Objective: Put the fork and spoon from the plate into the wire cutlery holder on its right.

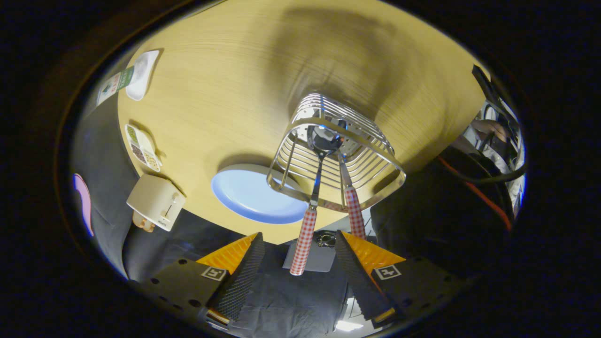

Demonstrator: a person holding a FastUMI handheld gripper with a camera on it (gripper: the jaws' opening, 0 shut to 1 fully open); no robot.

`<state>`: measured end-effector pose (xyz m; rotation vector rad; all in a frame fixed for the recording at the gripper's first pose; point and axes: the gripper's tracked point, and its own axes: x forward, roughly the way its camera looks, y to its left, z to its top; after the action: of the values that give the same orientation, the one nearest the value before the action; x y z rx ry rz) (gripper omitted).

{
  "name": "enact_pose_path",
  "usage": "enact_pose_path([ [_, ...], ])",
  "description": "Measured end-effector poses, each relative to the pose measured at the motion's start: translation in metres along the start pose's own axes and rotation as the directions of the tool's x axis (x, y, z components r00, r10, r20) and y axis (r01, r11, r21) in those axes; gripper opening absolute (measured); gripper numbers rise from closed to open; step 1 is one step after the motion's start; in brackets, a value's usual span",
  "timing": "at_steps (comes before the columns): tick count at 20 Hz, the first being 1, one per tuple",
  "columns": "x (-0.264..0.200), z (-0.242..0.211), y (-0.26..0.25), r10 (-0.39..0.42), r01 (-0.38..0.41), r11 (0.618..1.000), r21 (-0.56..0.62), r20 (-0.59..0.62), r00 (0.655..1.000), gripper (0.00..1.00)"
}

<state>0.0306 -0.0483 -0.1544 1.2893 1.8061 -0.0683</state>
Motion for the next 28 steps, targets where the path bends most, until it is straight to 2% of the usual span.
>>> enact_pose_path([
  [7, -0.023, -0.018, 0.004, 0.034, -0.032, 0.999, -0.016, 0.156, 0.987, 0.97],
  [10, -0.038, -0.017, 0.004, 0.057, -0.047, 0.998, -0.04, 0.288, 0.956, 0.98],
  [12, -0.043, -0.018, 0.004, 0.076, -0.045, 0.995, -0.085, 0.404, 0.911, 0.98],
  [16, -0.048, -0.015, -0.011, 0.098, 0.051, 0.975, -0.214, 0.629, 0.771, 0.98],
  [20, -0.04, -0.028, -0.014, 0.19, 0.167, 0.918, -0.361, 0.767, 0.613, 0.97],
  [22, -0.043, -0.029, -0.002, 0.296, 0.222, 0.865, -0.451, 0.814, 0.5, 0.97],
  [25, -0.055, -0.034, 0.007, 0.44, 0.366, 0.756, -0.542, 0.836, 0.329, 0.97],
  [28, -0.057, -0.045, 0.027, 0.581, 0.454, 0.648, -0.612, 0.782, 0.225, 0.97],
])
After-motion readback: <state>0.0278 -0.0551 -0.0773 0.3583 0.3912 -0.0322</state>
